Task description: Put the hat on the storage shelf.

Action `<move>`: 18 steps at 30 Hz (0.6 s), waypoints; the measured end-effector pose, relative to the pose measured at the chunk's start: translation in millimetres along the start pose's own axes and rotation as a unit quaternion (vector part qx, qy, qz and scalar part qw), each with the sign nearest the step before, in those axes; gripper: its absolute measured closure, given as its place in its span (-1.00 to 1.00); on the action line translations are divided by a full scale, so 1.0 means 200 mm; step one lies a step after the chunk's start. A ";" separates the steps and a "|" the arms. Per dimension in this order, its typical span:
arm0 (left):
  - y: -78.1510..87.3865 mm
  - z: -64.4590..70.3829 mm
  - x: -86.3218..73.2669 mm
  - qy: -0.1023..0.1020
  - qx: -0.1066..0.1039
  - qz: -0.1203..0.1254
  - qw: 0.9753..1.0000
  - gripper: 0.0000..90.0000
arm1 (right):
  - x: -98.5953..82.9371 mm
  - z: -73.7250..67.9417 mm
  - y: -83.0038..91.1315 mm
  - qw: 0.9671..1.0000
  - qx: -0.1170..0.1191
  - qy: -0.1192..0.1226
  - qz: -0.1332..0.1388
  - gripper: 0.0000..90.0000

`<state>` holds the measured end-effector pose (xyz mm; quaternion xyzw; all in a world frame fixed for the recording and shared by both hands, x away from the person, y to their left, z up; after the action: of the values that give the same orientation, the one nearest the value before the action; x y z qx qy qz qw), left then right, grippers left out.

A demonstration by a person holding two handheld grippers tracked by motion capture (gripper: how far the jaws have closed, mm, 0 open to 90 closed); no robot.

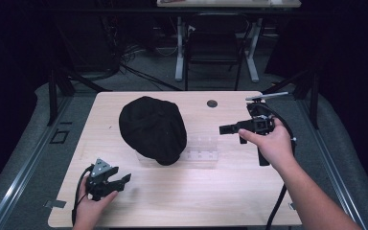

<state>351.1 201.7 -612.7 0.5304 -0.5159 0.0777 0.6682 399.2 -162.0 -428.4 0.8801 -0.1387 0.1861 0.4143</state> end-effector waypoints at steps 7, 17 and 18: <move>-0.01 0.01 -0.01 -0.004 -0.001 -0.006 1.000 -0.11 | -0.08 0.06 -0.01 1.000 -0.014 0.007 0.003 0.21; -0.02 0.03 -0.01 -0.012 -0.002 -0.006 1.000 -0.11 | -0.24 0.15 -0.06 0.997 -0.061 0.053 0.011 0.16; -0.02 0.03 -0.01 -0.013 -0.001 -0.006 1.000 -0.11 | -0.26 0.16 -0.06 0.997 -0.064 0.050 0.008 0.16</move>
<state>350.0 196.2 -616.8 0.5333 -0.5215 0.0664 0.6627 364.4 -174.8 -479.4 0.8401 -0.1364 0.2239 0.4748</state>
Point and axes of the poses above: each handheld gripper's, and its own axes: y roughly backward along the jaws, x roughly out of its top, z roughly to its right, the point moved 9 cm from there along -y, roughly forward along the jaws, and after that the axes turned 12 degrees about -y, right-handed, at the moved point
